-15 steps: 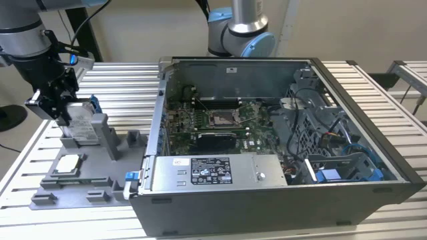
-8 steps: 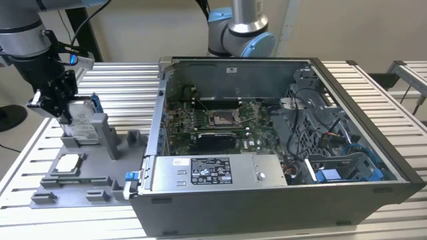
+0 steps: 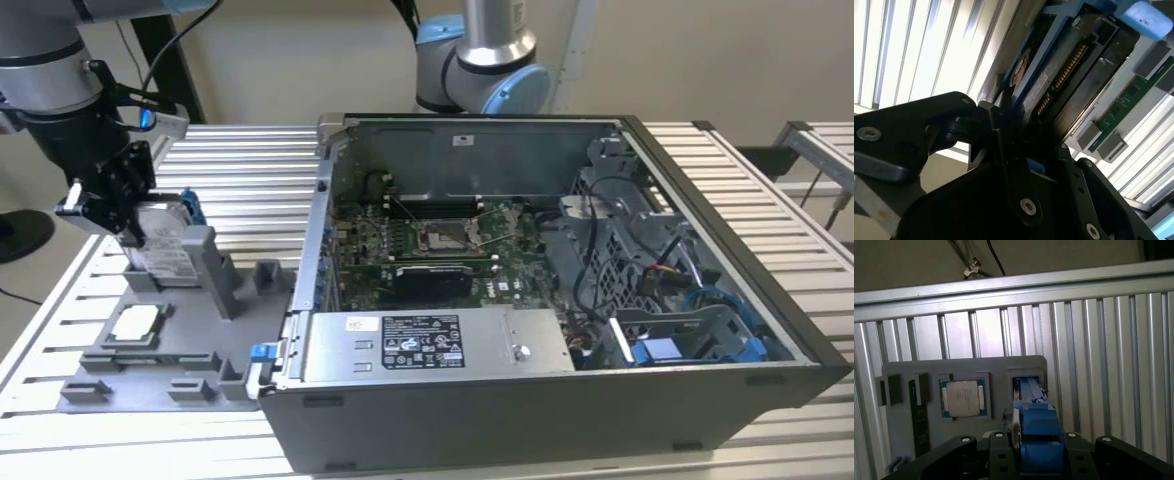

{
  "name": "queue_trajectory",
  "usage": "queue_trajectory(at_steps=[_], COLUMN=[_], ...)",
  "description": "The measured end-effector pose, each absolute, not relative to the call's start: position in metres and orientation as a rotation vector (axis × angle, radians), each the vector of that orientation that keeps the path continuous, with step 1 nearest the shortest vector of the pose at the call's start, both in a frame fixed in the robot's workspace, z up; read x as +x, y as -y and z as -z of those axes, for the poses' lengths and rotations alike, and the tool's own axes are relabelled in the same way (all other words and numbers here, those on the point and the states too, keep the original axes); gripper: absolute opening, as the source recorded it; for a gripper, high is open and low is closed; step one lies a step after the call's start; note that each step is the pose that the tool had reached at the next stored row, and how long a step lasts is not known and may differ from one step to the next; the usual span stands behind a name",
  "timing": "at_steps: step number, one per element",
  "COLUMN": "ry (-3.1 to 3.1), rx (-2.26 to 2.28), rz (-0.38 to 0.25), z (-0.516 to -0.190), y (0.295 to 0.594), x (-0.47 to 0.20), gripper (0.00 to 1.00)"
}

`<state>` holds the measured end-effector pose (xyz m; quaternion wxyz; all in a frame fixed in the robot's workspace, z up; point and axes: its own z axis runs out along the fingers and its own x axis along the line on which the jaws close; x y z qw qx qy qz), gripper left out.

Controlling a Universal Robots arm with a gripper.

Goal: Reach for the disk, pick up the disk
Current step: 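Pick up the disk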

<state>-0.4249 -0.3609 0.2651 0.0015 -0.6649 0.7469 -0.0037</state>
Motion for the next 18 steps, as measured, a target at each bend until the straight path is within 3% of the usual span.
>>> queue_trajectory(at_steps=[18], ry=[-2.345], rx=[-2.087], rz=[0.012], z=[-0.2722], y=[0.3609], x=[-0.4249], gripper=[0.0])
